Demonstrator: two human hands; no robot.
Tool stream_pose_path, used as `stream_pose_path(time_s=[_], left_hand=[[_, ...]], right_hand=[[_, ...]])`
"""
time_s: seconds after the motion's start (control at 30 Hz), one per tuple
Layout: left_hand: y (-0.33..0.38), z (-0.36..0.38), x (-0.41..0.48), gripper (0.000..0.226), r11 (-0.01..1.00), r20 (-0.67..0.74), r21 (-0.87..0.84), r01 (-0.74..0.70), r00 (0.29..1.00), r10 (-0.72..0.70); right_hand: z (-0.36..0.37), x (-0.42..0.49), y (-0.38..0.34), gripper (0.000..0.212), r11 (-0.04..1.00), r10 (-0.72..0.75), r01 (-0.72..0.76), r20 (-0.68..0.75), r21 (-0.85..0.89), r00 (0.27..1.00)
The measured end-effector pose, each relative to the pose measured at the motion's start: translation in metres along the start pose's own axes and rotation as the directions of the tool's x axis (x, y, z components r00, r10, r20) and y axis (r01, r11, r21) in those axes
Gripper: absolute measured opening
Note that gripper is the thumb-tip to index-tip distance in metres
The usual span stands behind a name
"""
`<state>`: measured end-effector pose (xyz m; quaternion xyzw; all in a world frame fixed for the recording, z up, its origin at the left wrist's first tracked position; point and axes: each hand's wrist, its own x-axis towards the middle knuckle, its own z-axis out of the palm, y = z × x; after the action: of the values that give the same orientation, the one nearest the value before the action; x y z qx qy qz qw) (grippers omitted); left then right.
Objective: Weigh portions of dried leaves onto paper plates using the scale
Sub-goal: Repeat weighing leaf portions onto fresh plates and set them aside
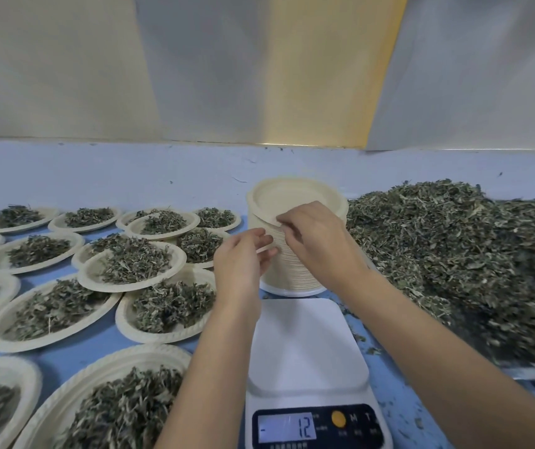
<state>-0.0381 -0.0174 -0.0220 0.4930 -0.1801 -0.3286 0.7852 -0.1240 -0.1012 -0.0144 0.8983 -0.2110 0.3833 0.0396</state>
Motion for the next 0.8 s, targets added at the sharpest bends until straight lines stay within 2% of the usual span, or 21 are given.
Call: stream_pose_path(time_s=[0.13,0.27,0.37,0.47,0.57,0.67,0.73,0.8], left_hand=[[0.001,-0.003,-0.001,0.014,0.998,0.035,0.007,-0.060,0.998,0.060],[0.003,-0.005,0.000,0.023,0.990,-0.020,0.070,-0.118,0.993,0.120],[0.004,-0.009,0.002,0.025,0.971,-0.067,0.184,-0.150,0.984,0.165],[0.007,-0.015,0.001,0.020,0.944,-0.060,0.293,-0.154,0.982,0.178],[0.012,-0.020,-0.003,0.006,0.922,-0.024,0.353,-0.158,0.984,0.178],[0.017,-0.029,-0.007,0.030,0.898,0.050,0.409,-0.161,0.987,0.154],[0.021,-0.034,-0.011,0.028,0.856,0.113,0.488,-0.172,0.985,0.134],[0.026,-0.041,-0.013,0.016,0.803,0.138,0.570,-0.174,0.984,0.115]], right_hand=[[-0.001,-0.010,-0.012,0.011,0.990,-0.130,0.137,-0.163,0.029,0.978],[-0.001,-0.022,-0.021,0.010,0.971,-0.215,0.231,-0.205,0.056,0.955],[-0.005,-0.028,-0.025,0.010,0.976,-0.186,0.205,-0.200,0.078,0.962],[-0.013,-0.029,-0.026,0.018,0.970,0.061,-0.009,-0.209,0.244,0.976],[-0.024,-0.027,-0.014,0.030,0.920,0.352,-0.267,-0.305,0.288,0.885],[-0.034,-0.029,0.002,0.040,0.759,0.613,-0.496,-0.208,0.422,0.762],[-0.038,-0.033,0.006,0.035,0.624,0.714,-0.566,-0.100,0.538,0.693],[-0.039,-0.041,0.009,0.022,0.568,0.755,-0.605,-0.060,0.557,0.653]])
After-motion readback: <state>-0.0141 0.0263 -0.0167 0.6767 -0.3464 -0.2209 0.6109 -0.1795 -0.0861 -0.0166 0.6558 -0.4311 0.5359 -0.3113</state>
